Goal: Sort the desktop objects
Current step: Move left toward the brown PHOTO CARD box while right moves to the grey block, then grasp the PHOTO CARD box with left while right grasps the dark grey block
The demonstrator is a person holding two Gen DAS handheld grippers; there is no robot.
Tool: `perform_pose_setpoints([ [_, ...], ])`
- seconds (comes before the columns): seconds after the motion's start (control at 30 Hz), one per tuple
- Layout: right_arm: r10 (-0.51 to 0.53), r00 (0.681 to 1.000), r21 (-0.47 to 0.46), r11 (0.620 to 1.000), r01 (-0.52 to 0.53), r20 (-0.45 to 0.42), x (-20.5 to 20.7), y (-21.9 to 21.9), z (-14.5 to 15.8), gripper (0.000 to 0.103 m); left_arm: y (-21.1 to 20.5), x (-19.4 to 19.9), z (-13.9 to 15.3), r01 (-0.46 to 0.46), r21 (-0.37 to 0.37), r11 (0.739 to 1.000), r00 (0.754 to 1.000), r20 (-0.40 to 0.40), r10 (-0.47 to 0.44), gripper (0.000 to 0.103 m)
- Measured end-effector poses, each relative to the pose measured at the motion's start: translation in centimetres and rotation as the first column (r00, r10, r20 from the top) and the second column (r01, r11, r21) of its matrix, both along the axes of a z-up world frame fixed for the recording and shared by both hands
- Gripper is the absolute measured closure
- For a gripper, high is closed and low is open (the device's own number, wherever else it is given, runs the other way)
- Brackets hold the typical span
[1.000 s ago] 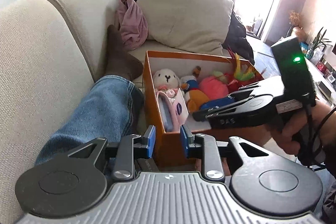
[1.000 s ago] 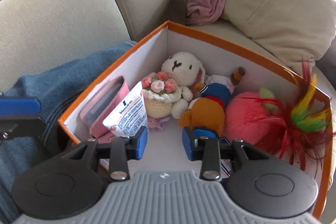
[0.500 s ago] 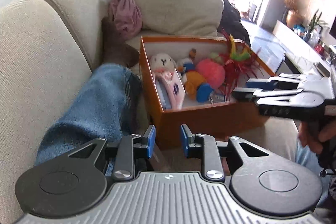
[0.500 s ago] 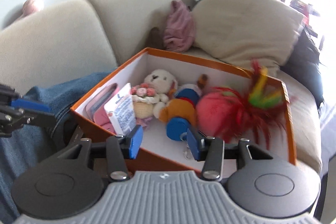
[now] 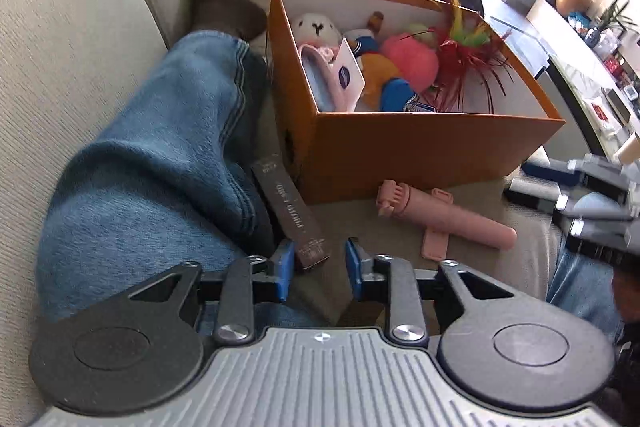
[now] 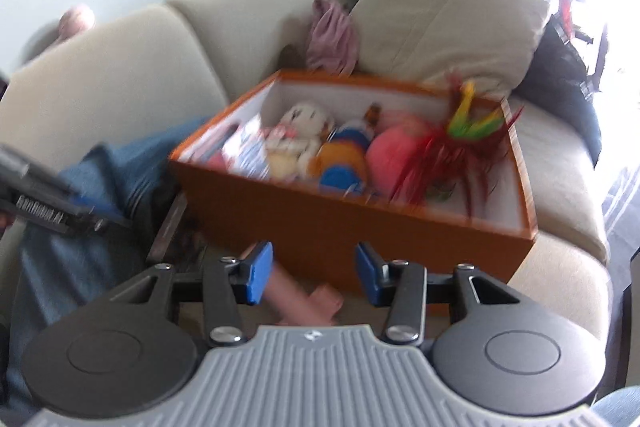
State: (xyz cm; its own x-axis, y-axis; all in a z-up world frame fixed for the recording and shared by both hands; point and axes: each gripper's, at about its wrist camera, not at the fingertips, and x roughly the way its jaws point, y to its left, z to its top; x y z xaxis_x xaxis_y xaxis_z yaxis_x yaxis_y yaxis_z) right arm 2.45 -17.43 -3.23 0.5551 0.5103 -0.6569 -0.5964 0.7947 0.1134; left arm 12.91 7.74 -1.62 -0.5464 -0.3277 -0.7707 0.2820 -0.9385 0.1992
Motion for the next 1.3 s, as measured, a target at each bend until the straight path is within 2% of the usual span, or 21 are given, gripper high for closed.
perform_pose_setpoints([
  [0.03, 0.005, 1.0, -0.011, 1.0, -0.005, -0.016, 0.0, 0.2, -0.5, 0.055, -0.1, -0.2, -0.2, -0.018, 0.013, 1.0, 1.0, 0.003, 0.018, 0.054],
  [0.07, 0.01, 1.0, -0.022, 1.0, -0.011, -0.028, -0.1, 0.4, -1.0, 0.056, -0.3, -0.7, -0.5, -0.038, 0.026, 0.999, 0.999, 0.002, 0.038, 0.049],
  [0.23, 0.034, 0.997, -0.056, 0.998, -0.038, -0.071, -0.1, 0.9, -2.5, 0.056, -0.8, -2.5, -1.8, -0.114, 0.018, 0.993, 0.993, 0.034, 0.114, 0.049],
  [0.43, 0.035, 0.994, -0.058, 0.997, -0.041, -0.105, 0.1, 0.9, -3.3, 0.056, -0.5, -4.1, -3.8, -0.142, -0.05, 0.989, 0.981, 0.127, 0.148, 0.05],
  [0.5, 0.038, 0.993, -0.059, 0.997, -0.045, -0.111, 0.1, 0.9, -3.4, 0.056, -0.6, -4.3, -4.4, -0.144, -0.072, 0.987, 0.977, 0.15, 0.153, 0.053],
  [0.57, 0.045, 0.992, -0.059, 0.997, -0.052, -0.116, 0.1, 1.0, -3.5, 0.056, -0.7, -4.4, -4.8, -0.153, -0.098, 0.983, 0.974, 0.155, 0.167, 0.067],
  [0.6, 0.049, 0.992, -0.058, 0.997, -0.056, -0.117, 0.1, 1.1, -3.4, 0.056, -0.8, -4.3, -4.9, -0.314, -0.101, 0.944, 0.933, 0.153, 0.327, 0.068],
  [0.83, 0.142, 0.981, -0.029, 0.989, -0.147, -0.135, -1.3, 1.7, -3.0, 0.056, -0.4, -2.5, -3.7, -0.317, -0.096, 0.944, 0.94, 0.103, 0.326, 0.072],
  [1.07, 0.292, 0.944, 0.005, 0.956, -0.295, -0.157, -3.6, 3.5, -2.5, 0.054, 0.9, 0.3, -0.2, -0.295, -0.095, 0.951, 0.952, 0.051, 0.301, 0.075],
  [1.17, 0.343, 0.924, -0.013, 0.937, -0.35, -0.167, -4.6, 4.4, -2.7, 0.053, 1.6, 0.6, 1.2, -0.278, -0.113, 0.954, 0.958, 0.035, 0.283, 0.076],
  [1.3, 0.338, 0.916, -0.062, 0.932, -0.358, -0.217, -4.7, 4.1, -3.3, 0.053, 2.9, 0.6, 2.3, -0.226, -0.112, 0.968, 0.972, 0.034, 0.231, 0.077],
])
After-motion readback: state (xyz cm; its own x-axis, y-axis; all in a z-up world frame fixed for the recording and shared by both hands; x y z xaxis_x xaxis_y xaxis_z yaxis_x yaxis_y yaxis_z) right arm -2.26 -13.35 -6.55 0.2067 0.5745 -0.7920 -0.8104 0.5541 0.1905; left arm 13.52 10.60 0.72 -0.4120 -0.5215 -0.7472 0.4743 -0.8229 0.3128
